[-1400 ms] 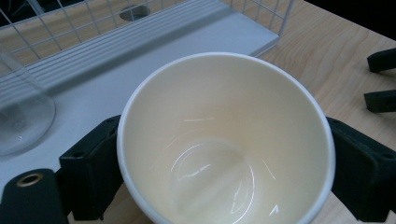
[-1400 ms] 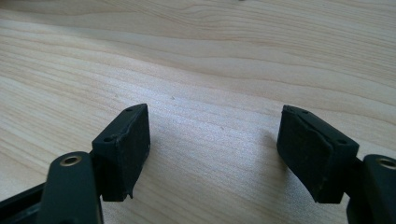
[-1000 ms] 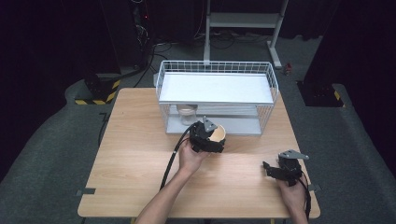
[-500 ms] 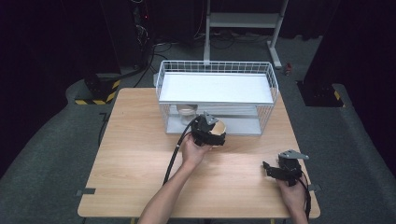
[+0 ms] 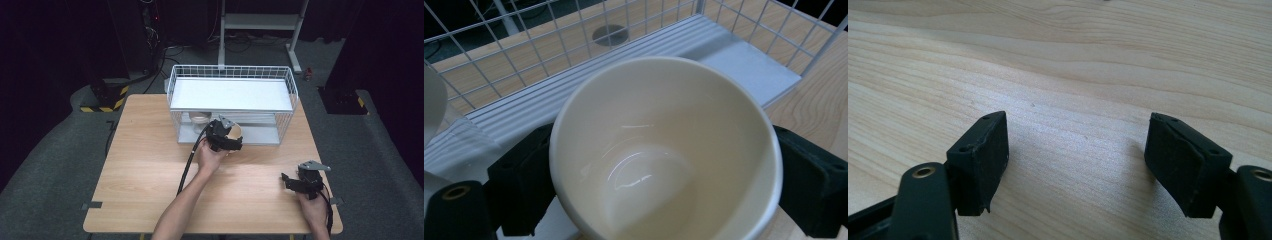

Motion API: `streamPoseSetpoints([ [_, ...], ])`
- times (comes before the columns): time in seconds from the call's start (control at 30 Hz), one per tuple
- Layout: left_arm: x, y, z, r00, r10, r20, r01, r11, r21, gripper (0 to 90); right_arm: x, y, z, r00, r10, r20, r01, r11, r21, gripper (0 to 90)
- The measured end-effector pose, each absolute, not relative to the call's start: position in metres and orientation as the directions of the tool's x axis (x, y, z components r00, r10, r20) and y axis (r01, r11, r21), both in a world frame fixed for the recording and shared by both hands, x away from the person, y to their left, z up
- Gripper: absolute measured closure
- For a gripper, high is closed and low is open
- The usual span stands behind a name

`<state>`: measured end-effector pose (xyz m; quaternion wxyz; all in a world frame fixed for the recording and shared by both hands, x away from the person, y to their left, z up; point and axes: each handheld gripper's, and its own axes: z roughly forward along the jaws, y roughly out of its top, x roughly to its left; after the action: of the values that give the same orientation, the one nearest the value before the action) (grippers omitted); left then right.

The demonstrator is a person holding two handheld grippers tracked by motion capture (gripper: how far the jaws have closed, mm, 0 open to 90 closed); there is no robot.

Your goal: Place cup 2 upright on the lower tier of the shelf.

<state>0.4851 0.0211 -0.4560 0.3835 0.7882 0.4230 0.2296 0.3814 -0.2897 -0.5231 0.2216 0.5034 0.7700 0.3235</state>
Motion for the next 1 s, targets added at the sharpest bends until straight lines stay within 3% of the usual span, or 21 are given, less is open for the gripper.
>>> streamPoseSetpoints([
  [0.4,0.497,0.022,-0.459,0.517,0.856,0.007,0.494,-0.304,0.815,10.6,0.381,-0.289,-0.523,-0.398,0.917,-0.014,0.632,0.286,0.720,26.0],
  [1.0,0.503,0.019,-0.468,0.503,0.863,0.050,0.437,-0.304,0.846,9.7,0.381,-0.289,-0.523,-0.399,0.917,-0.016,0.631,0.287,0.721,26.0],
])
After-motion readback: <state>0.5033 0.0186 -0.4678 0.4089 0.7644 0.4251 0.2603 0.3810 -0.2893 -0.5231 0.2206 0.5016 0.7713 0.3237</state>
